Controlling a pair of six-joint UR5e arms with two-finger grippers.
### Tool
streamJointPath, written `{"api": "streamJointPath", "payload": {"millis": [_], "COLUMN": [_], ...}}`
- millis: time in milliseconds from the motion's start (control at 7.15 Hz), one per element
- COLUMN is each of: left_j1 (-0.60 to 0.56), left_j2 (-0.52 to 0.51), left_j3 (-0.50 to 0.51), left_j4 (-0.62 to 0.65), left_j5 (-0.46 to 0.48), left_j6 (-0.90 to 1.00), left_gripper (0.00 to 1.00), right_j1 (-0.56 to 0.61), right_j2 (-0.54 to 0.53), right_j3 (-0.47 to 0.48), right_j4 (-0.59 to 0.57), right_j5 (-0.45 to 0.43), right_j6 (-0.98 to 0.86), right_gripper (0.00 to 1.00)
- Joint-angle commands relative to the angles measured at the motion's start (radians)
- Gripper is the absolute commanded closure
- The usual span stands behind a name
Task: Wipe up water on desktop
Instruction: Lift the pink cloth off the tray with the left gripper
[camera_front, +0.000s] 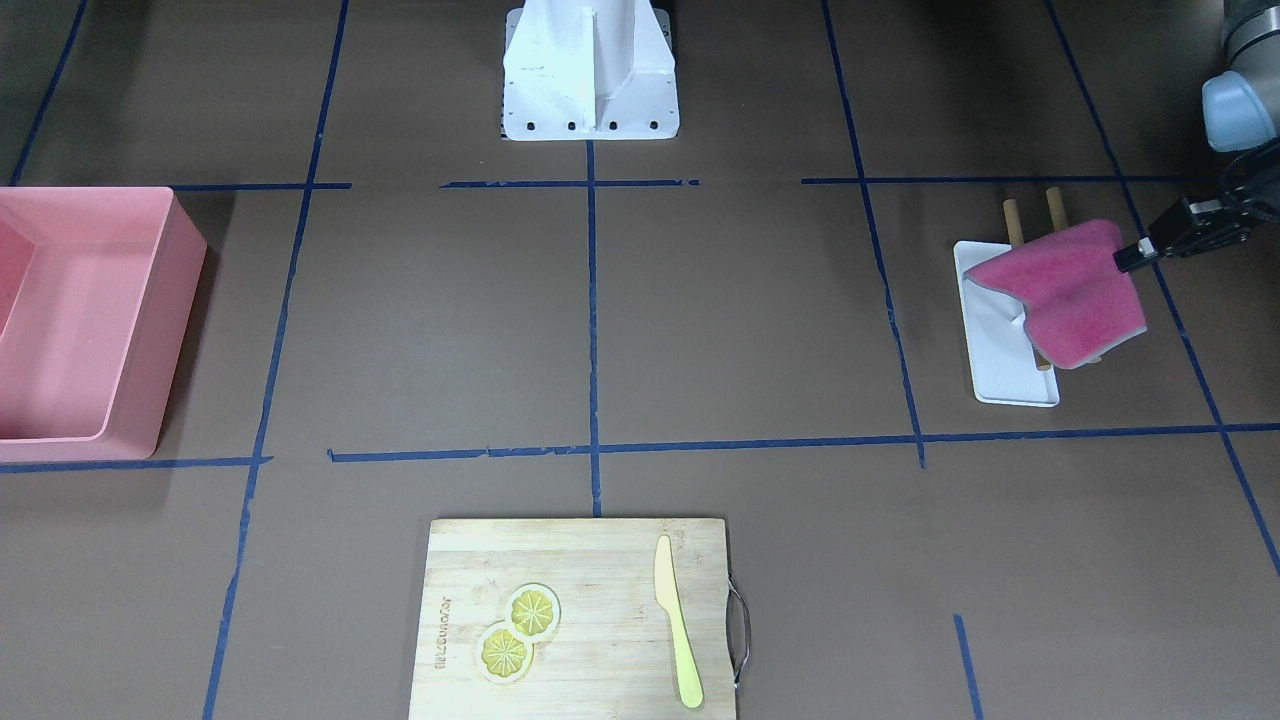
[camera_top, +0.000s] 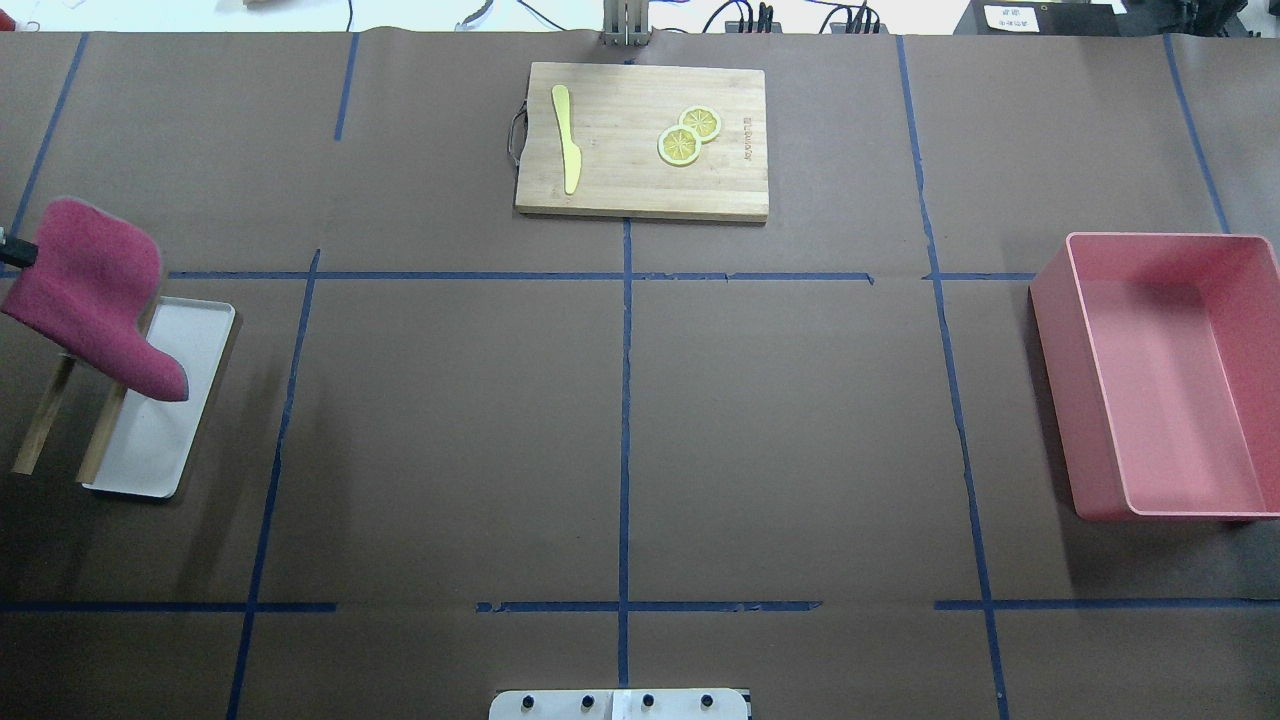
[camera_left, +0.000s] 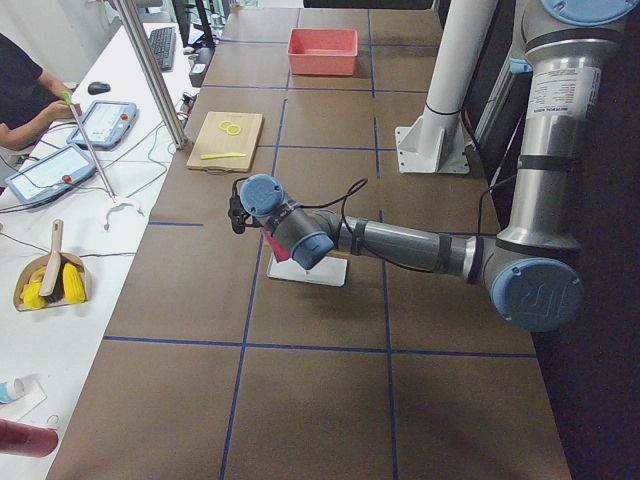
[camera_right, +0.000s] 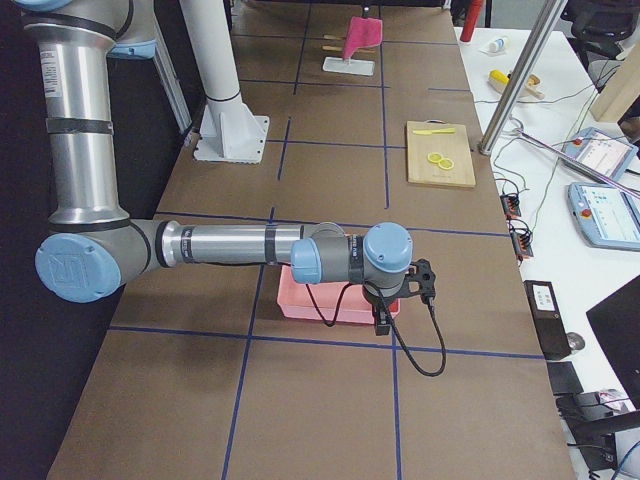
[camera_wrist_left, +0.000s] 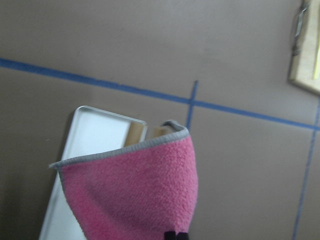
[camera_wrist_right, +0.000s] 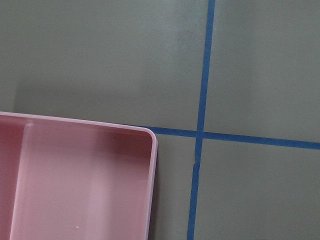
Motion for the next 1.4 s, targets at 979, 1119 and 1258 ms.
{"api": "streamJointPath", "payload": {"millis": [979, 1119, 1258], "left_j1": [0.174, 0.183, 0.224], "left_j2": [-0.483, -0.522, -0.533], "left_j3": [-0.114, -0.081, -0.074], "left_j4": [0.530, 0.517, 0.453], "left_j5": [0.129, 0.139, 0.205], "left_j6": [-0.311, -0.369, -0.460], "left_gripper": [1.00, 1.00, 1.00], "right_j1": [-0.602, -0.769, -0.948], "right_j2": [0.254, 0.323, 0.356], "right_j3": [0.330, 0.371, 0.396], "right_j4": [0.365, 0.370, 0.372], "right_j5": [-0.301, -0.519, -0.758], "right_j6": [0.932, 1.014, 1.013], "right_gripper": [0.01, 0.01, 0.04]}}
